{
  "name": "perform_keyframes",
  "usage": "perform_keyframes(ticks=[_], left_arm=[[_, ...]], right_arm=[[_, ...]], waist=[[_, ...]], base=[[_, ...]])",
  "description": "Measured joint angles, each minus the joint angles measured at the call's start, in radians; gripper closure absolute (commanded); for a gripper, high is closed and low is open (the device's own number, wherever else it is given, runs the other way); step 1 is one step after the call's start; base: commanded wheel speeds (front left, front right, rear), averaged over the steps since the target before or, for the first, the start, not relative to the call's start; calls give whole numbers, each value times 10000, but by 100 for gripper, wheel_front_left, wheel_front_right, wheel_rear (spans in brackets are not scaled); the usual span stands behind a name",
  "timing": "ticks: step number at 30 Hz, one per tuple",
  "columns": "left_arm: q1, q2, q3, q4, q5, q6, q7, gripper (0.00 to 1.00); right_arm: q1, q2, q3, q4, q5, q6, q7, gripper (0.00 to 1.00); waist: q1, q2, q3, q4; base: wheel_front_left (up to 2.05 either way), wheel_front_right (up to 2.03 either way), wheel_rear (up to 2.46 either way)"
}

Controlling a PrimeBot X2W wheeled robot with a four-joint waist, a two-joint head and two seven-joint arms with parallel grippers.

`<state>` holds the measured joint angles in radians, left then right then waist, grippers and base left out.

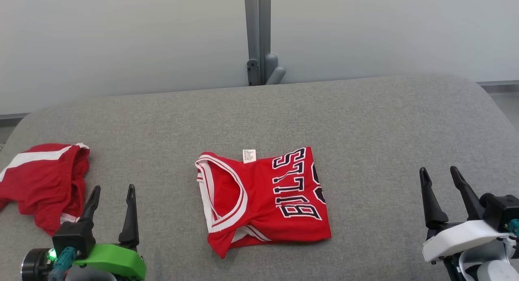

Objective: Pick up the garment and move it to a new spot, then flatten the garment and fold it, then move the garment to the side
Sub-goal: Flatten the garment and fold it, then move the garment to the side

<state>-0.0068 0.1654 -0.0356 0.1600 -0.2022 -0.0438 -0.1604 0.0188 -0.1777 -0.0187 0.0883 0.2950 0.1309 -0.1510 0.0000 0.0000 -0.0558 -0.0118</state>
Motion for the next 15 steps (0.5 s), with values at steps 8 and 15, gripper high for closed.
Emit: perform_keyframes(ticks=[8,15], left_arm=[[0,17,-58,-44,-46,61,4,0],[-3,21,-117,-77,-111,104,6,0]], right_arm=[[-6,25,-50,0,-29,0,-2,0],[-22,27,-84,21,-29,0,-4,0]], waist=[[0,0,30,20],[0,0,47,43]], base=[[0,0,0],[0,0,0]])
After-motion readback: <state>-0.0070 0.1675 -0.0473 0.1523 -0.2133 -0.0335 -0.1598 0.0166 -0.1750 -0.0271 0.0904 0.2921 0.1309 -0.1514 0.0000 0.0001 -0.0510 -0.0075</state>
